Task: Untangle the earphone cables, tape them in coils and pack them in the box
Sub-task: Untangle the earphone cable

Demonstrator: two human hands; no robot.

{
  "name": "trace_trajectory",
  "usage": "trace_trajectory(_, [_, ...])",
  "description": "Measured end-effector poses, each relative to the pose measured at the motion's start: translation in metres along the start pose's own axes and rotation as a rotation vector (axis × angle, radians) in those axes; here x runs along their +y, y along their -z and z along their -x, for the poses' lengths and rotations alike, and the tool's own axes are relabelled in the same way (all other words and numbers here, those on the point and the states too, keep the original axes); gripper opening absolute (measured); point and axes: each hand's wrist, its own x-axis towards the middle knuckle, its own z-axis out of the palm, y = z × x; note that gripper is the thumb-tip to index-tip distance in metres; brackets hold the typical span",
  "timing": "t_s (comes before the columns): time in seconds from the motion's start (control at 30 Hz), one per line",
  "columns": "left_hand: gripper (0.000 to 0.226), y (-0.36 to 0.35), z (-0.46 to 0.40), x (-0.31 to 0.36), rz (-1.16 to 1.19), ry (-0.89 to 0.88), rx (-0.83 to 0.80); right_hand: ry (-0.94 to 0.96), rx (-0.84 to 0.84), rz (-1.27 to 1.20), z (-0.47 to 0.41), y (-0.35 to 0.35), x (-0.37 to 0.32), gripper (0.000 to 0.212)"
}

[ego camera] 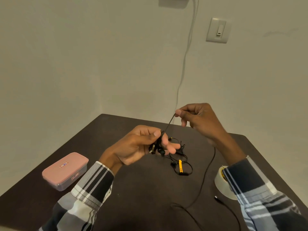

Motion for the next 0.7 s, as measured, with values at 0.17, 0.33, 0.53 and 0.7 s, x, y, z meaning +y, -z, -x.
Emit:
trace_trajectory(0.17, [0.020,-0.001,-0.004,0.005,0.133,-0.115,0.036,-0.128,-0.090,-0.105,0.012,-0.035,0.035,0.016])
trace_trajectory(0.33, [0.018,0.003,-0.013,0.012,0.193,-0.211,0.100,-0.199,-0.194,-0.217,0.037,-0.069,0.042,0.023])
trace_trajectory(0.53, [0.026,0.011,-0.022,0.012,-0.027,-0.188,0.419,-0.162,-0.272,-0.144,0.068,-0.073,0.035,0.027])
trace_trajectory(0.7, [0.024,0.019,-0.020,0.009,-0.558,-0.074,0.493,-0.110,-0.276,0.047,0.081,-0.052,0.022,0.023])
